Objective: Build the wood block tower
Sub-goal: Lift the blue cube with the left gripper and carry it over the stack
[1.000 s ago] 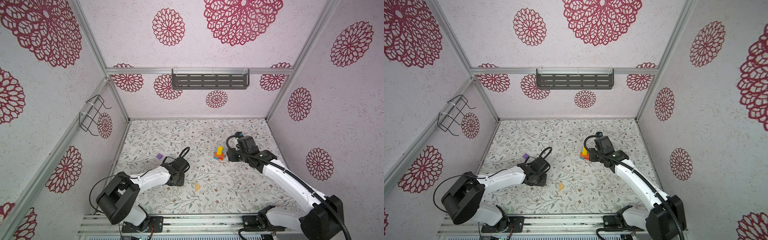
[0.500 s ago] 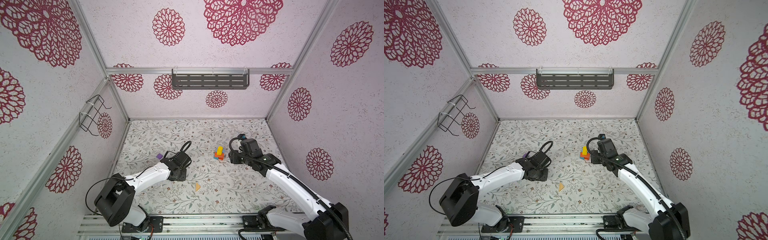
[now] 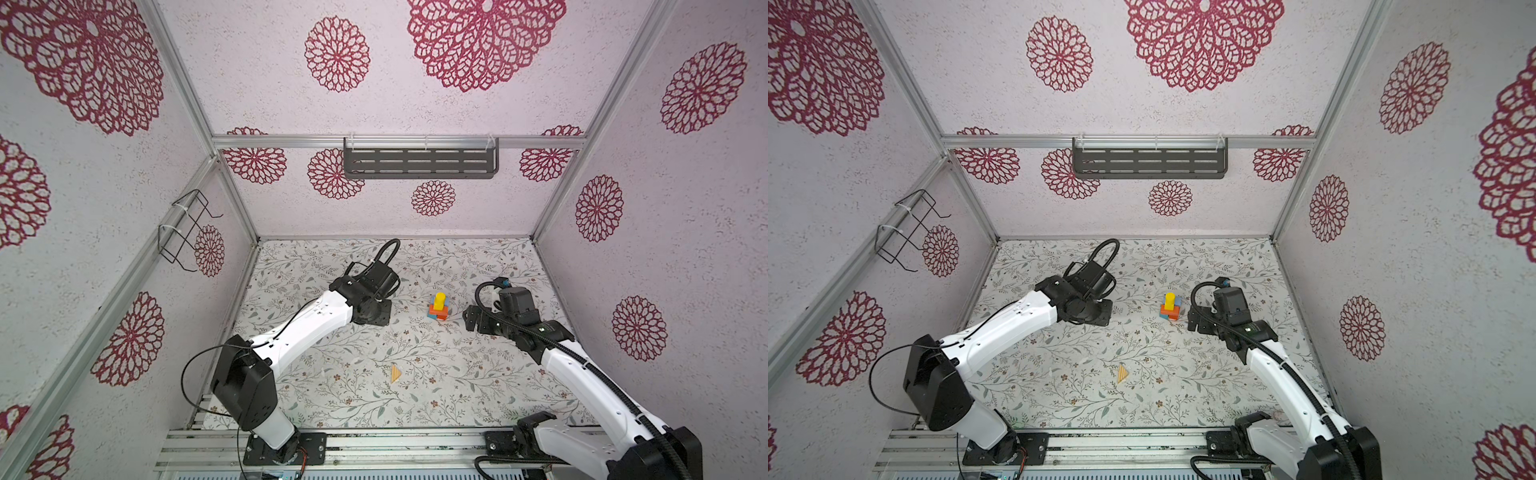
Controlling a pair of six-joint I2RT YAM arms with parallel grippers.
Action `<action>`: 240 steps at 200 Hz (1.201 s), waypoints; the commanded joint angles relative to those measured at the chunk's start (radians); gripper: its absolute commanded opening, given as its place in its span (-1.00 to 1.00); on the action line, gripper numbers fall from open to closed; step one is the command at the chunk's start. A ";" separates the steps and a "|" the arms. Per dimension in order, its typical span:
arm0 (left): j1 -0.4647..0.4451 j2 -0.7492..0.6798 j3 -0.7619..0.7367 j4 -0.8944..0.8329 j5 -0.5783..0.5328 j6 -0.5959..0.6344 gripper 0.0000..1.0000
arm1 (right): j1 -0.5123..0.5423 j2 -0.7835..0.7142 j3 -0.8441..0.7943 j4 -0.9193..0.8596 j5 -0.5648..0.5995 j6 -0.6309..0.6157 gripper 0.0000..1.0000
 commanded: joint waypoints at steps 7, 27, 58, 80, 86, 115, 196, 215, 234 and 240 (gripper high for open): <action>-0.007 0.079 0.135 -0.084 -0.008 0.050 -0.32 | -0.059 -0.040 -0.028 0.052 -0.040 0.033 0.97; -0.012 0.143 0.226 -0.111 -0.006 0.067 -0.31 | -0.098 -0.037 -0.046 0.058 -0.060 0.038 0.97; -0.015 0.221 0.327 -0.138 0.008 0.077 -0.32 | -0.130 -0.013 -0.061 0.077 -0.083 0.043 0.97; -0.020 0.261 0.383 -0.125 0.013 0.082 -0.32 | -0.144 0.003 -0.072 0.102 -0.098 0.044 0.97; -0.024 0.275 0.405 -0.127 0.013 0.083 -0.32 | -0.148 0.006 -0.078 0.112 -0.104 0.049 0.97; -0.041 0.386 0.545 -0.157 0.019 0.089 -0.32 | -0.171 0.036 -0.092 0.148 -0.137 0.061 0.97; -0.097 0.668 0.974 -0.258 0.065 0.085 -0.31 | -0.207 0.028 -0.127 0.182 -0.167 0.073 0.97; -0.110 0.701 1.020 -0.242 0.078 0.076 -0.32 | -0.208 0.027 -0.134 0.191 -0.169 0.075 0.97; -0.119 0.722 1.046 -0.217 0.089 0.067 -0.32 | -0.209 0.032 -0.138 0.193 -0.175 0.077 0.97; -0.122 0.726 1.048 -0.205 0.093 0.064 -0.32 | -0.208 0.033 -0.139 0.192 -0.177 0.077 0.97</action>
